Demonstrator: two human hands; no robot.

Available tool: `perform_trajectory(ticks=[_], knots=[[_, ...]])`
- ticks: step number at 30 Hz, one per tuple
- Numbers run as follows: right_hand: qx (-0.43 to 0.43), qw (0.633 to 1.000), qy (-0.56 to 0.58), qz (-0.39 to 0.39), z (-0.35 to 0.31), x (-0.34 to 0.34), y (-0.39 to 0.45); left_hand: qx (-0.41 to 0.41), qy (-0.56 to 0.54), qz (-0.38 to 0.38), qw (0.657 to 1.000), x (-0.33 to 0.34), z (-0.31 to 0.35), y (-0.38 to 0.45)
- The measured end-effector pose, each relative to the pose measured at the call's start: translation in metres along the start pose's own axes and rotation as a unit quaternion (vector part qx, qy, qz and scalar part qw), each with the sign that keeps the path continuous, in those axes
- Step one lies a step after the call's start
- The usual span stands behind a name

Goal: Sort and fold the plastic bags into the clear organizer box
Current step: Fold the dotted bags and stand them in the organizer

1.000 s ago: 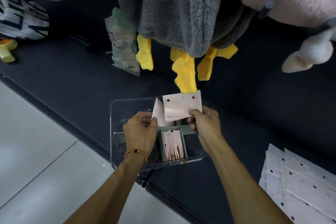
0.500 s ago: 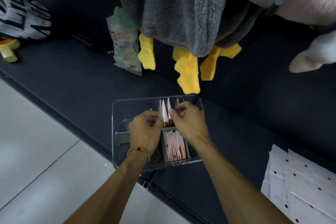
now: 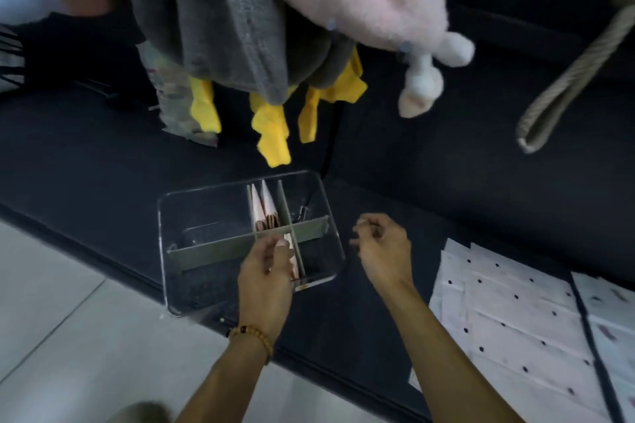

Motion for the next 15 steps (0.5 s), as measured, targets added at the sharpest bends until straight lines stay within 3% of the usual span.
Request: perform_trajectory(ticks=[5,9,11,13,15], knots=[[0.068,0.993,-0.051,0.079,0.066,-0.108,-0.041,-0.059,0.019,-0.114,0.992,0.055,-0.029,-0.07],[0.144,0.968,-0.134,0.154,0.137,-0.199,-0.087,-0.038,0.11,-0.196,0.974,0.102,-0.051,-0.113],[0.196,0.951,-0.182,0.155,0.172,-0.231,-0.111,-0.009,0.169,-0.245,0.955,0.124,-0.061,-0.129],[0.202,0.94,-0.251,0.11,0.198,-0.244,-0.136,0.038,0.243,-0.31,0.918,0.146,-0.072,-0.142],[0.137,0.937,-0.312,0.077,0.213,-0.243,-0.152,0.145,0.363,-0.398,0.83,0.164,-0.082,-0.154]])
Point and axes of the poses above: each hand's wrist, its own y-axis towards the middle knuckle, its own x-axis out of the palm, z = x × y, the point moved 3 cm from there along y, towards the middle knuckle, and after that the axes turned 2 degrees about x, right-handed, at the moved point
